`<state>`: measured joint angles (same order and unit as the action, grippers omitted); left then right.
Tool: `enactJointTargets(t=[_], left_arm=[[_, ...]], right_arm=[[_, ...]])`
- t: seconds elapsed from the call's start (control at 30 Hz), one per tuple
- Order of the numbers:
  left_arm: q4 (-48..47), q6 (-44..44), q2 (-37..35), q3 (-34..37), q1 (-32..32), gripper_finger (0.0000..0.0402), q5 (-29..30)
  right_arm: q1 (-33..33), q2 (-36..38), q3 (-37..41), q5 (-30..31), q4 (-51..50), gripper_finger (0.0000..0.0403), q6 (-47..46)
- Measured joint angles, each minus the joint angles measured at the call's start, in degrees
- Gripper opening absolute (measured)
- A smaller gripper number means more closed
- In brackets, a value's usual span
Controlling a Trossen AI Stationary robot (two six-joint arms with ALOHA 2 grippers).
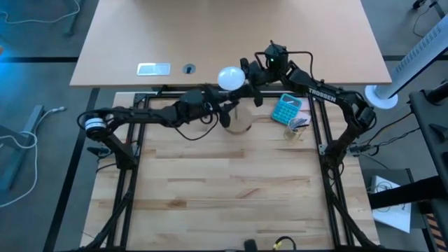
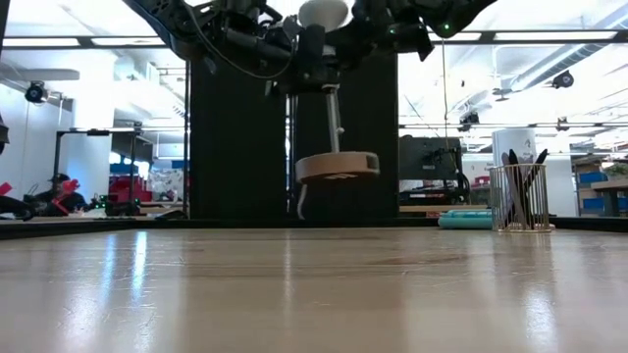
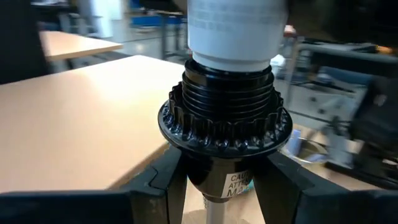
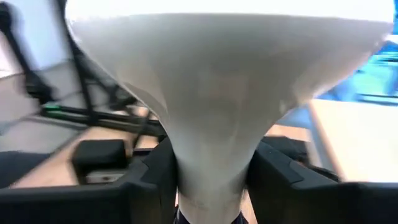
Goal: Screw lightbulb
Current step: Remove the light bulb from the table lamp
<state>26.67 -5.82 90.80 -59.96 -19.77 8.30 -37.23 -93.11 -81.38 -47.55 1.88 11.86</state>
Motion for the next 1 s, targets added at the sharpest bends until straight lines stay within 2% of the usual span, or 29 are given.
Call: enactJointTargets(t=[0.23,0.3,0.47,0.67,0.83,1.0], left_arm=[[0.61,0.71,0.35,-0.15,-2.58,0.0137,3.83],[0.64,0.19,0.77,-0.15,-2.82,0.0137,4.11],[-0.35,0.60,0.64,0.08,-2.86,0.0137,3.12],[-1.17,1.38,-0.65,0.57,-2.73,0.0137,-1.69],[-2.17,0.76,-2.77,1.45,-2.73,0.0137,-5.92],[-14.52,1.94,-7.86,1.57,-2.92,0.0137,-5.55]], right_arm=[[4.49,-0.02,-0.11,25.83,1.43,0.0155,-0.78],[5.54,-0.22,-0.11,30.38,1.38,0.0152,-1.93],[5.66,-0.14,-0.09,28.27,0.77,0.0171,-2.64],[4.82,2.73,0.11,26.89,-6.18,0.0239,-4.04],[5.01,8.01,0.11,26.91,-16.80,0.0290,-1.63],[5.15,13.43,0.74,26.91,-26.00,0.0309,-1.64]])
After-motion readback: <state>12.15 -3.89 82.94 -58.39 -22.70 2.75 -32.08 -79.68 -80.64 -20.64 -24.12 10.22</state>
